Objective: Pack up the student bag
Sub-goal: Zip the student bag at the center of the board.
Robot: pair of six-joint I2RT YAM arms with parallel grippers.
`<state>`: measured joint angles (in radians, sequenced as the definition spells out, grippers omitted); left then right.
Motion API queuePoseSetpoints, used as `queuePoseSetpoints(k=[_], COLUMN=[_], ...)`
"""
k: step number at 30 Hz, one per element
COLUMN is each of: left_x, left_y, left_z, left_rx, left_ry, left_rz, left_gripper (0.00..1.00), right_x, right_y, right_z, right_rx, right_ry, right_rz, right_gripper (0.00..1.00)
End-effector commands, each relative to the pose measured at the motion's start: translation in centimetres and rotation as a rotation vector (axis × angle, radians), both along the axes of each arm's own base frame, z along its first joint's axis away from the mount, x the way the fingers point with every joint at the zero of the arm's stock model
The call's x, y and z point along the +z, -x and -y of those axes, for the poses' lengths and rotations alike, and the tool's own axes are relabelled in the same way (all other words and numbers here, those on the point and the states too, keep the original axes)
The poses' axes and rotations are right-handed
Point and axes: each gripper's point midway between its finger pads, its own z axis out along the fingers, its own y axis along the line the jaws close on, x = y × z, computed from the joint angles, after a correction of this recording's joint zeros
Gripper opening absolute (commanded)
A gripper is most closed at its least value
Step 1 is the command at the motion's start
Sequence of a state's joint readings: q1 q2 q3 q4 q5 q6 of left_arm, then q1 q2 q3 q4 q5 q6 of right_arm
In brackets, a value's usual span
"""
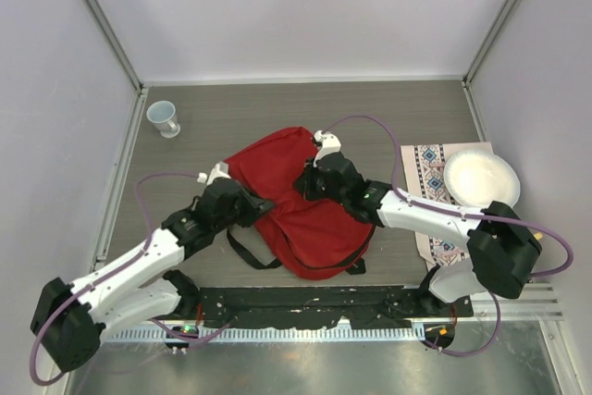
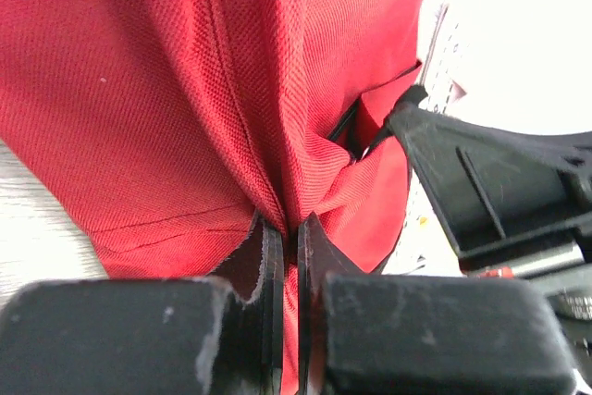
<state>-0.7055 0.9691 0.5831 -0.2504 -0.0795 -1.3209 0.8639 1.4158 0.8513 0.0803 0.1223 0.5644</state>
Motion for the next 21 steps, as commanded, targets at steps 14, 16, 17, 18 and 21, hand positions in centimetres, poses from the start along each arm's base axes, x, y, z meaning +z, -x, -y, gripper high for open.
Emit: queuePoseSetpoints(k=[14, 16, 17, 18, 21], left_x=[0.1, 1.2, 1.4, 1.1, 1.3], left_y=[4.4, 4.0, 4.0, 3.9, 3.6], left_z=[-8.5, -8.5, -8.4, -8.4, -8.1], left_rx=[0.080, 0.071, 0.068, 0.061, 0.055], left_ry=[-0.213, -0.215, -0.217, -0.229, -0.232], left_rz=[0.066, 0.101, 0.100, 0.085, 0.085], left_gripper=[0.00, 0.00, 0.00, 0.00, 0.00], right_x=[0.4, 0.1, -0.8, -1.0, -1.2], right_y=[-4.4, -4.7, -4.7, -4.9, -5.7], right_z=[5.3, 6.8, 7.7, 8.3, 10.4], right_rx=[-0.259, -0.304, -0.321, -0.336, -0.388], right_ry=[0.100, 0.113, 0.127, 0.124, 0.112], right_rz=[0.087, 0.086, 0.072, 0.062, 0.047], right_gripper=[0.01, 0.01, 0.01, 0.01, 0.01])
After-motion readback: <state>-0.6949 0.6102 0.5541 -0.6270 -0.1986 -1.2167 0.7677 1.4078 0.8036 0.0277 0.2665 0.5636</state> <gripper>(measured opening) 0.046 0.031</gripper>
